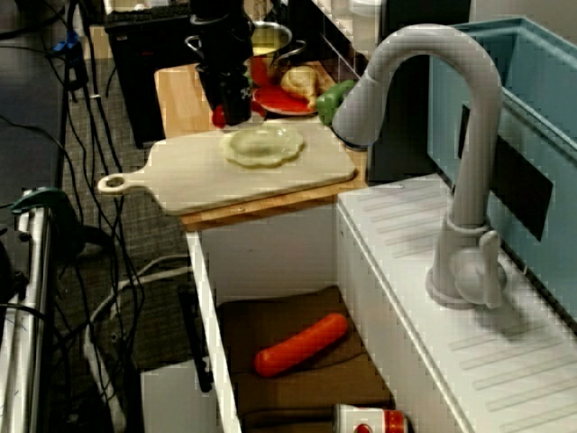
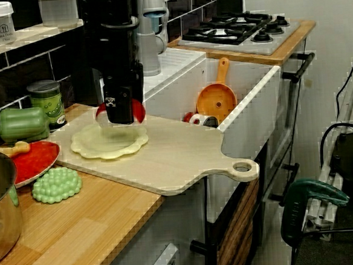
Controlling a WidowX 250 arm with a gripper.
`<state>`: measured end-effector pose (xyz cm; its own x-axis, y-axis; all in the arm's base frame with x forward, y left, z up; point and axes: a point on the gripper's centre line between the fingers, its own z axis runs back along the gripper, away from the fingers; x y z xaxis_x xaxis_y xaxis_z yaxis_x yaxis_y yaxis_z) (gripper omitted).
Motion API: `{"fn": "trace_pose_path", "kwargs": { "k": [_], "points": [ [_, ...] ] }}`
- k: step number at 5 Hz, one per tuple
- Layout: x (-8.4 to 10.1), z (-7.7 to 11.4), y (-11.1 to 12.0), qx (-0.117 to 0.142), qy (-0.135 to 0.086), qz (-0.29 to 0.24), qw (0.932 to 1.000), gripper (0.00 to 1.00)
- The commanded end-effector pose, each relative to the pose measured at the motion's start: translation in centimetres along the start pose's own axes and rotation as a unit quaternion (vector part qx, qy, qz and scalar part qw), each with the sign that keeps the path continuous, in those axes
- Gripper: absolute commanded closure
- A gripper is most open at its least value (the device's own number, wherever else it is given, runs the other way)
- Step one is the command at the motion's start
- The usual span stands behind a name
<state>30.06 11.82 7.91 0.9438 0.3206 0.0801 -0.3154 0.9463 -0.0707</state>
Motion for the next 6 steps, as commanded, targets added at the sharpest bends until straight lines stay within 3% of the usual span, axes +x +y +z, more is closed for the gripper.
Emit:
{"fn": "trace_pose_path", "kwargs": {
  "k": [1,2,4,6],
  "points": [
    [1.2,1.2,1.2,0.008,-0.02,0.002,0.9998,0.64],
    [1.0,1.3,1.5,0.006,-0.021,0.004,0.9998,0.0],
    [0.6,1.7,2.0,-0.001,-0.023,0.011,0.9997,0.0],
    [0.5,3.5,3.5,0.004,-0.028,-0.008,0.9996,0.0]
  ]
}}
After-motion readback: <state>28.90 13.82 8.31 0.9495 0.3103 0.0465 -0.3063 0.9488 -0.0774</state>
